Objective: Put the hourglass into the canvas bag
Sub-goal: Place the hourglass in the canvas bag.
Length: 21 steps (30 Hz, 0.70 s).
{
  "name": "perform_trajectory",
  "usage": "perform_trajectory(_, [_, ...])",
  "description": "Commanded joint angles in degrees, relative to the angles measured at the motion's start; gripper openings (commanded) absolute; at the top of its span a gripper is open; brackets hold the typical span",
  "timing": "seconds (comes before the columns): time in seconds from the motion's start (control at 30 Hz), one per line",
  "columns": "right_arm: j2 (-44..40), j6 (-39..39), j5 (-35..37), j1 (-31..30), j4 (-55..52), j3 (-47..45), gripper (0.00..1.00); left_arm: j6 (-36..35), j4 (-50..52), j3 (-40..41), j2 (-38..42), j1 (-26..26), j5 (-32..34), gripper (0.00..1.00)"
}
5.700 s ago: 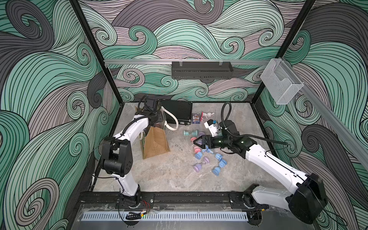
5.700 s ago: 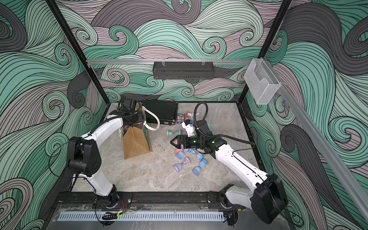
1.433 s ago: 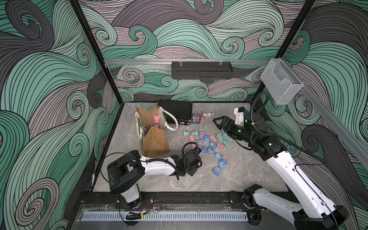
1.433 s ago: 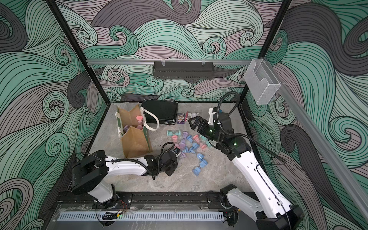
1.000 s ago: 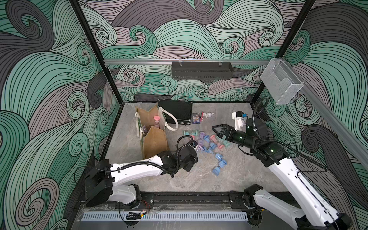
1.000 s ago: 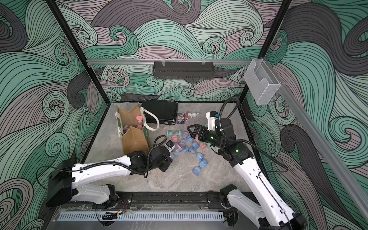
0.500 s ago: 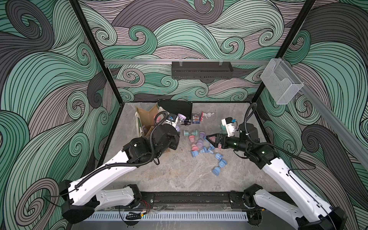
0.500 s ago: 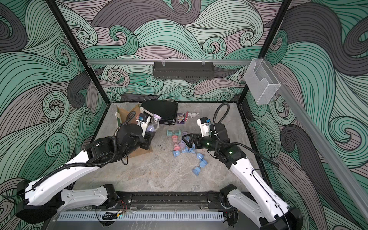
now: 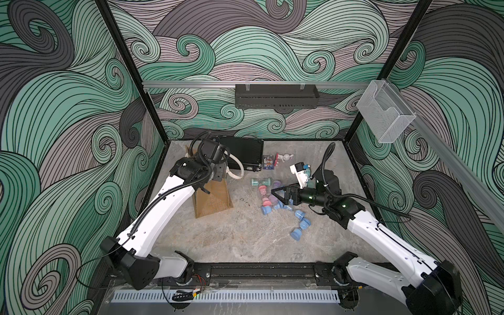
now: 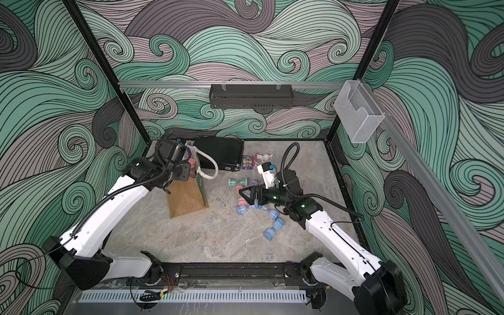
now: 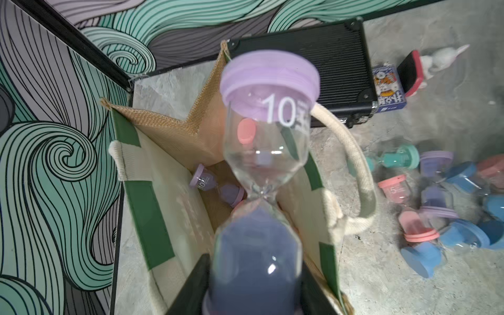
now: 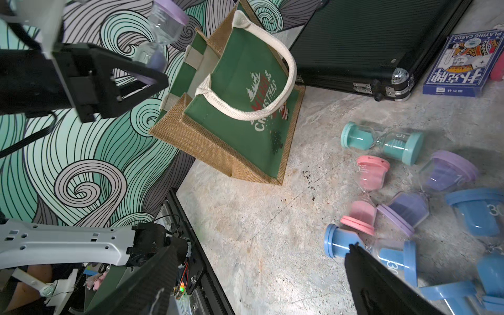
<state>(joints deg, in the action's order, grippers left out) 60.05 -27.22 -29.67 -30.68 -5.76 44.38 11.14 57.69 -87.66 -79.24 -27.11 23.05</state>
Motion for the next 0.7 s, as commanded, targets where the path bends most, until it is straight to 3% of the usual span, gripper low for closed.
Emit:
perform_trajectory(0.0, [0.92, -0.71, -1.24, -0.28, 3.59, -0.62, 1.0, -2.98, 2.8, -4.91, -4.89, 3.4, -4.75, 0.14])
perform_trajectory(0.2, [2.06, -1.12, -1.48, -0.34, 4.67, -1.15, 1.0, -3.33, 5.16, -6.92, -13.26, 9.53, -10.95, 0.13])
perform_trajectory(0.4, [3.79, -0.34, -1.71, -0.35, 3.92, 0.12, 1.0, -2.57, 2.37, -3.8, -16.06, 14.95, -18.79, 0.12])
perform_trajectory(0.67, [4.77, -0.07, -0.96, -0.27, 2.88, 0.77, 1.0, -2.0, 4.76, -4.8, -21.96, 17.98, -17.95, 0.1])
